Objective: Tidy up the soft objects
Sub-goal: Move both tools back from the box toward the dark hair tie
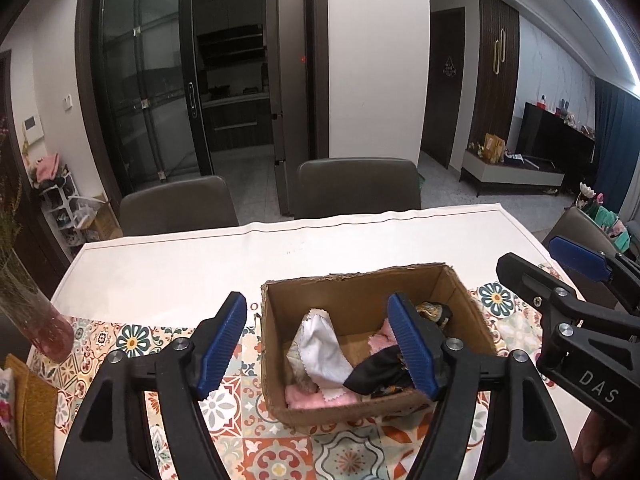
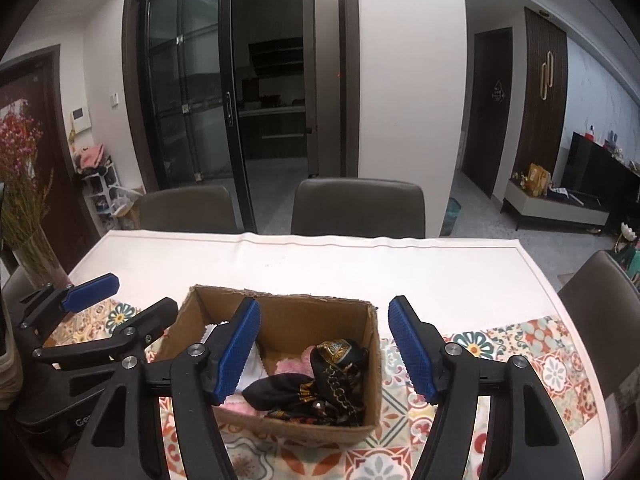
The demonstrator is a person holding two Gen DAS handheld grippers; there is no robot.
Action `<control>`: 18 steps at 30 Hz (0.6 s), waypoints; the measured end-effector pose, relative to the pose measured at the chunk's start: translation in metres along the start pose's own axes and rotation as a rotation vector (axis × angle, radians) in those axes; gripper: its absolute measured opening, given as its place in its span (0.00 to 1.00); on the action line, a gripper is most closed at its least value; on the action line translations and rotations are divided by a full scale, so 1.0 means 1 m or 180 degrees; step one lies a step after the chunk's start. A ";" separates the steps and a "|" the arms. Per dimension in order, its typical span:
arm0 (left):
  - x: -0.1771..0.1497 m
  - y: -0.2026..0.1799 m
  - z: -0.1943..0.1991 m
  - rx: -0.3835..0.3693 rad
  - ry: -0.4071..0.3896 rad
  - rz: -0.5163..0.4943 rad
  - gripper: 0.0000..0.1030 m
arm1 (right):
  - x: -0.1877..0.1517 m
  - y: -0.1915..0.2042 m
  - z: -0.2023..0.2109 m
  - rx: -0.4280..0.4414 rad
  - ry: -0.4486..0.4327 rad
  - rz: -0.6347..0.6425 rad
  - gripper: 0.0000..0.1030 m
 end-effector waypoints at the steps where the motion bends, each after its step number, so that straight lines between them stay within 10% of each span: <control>1: -0.001 -0.002 0.005 0.0001 -0.0008 -0.0005 0.71 | -0.001 -0.001 0.007 -0.0001 -0.0023 -0.0009 0.66; 18: -0.016 -0.039 0.050 0.0051 -0.0115 -0.0084 0.84 | -0.014 -0.031 0.080 -0.0198 -0.0280 -0.0131 0.78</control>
Point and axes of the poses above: each gripper's, at about its wrist camera, not at the fingertips, and z roughly against the way its jaws point, y to its left, x to its top, the point moved 8 cm from there along -z, roughly the way its jaws point, and after that the axes turned 12 degrees about -z, right-handed, at the moved point
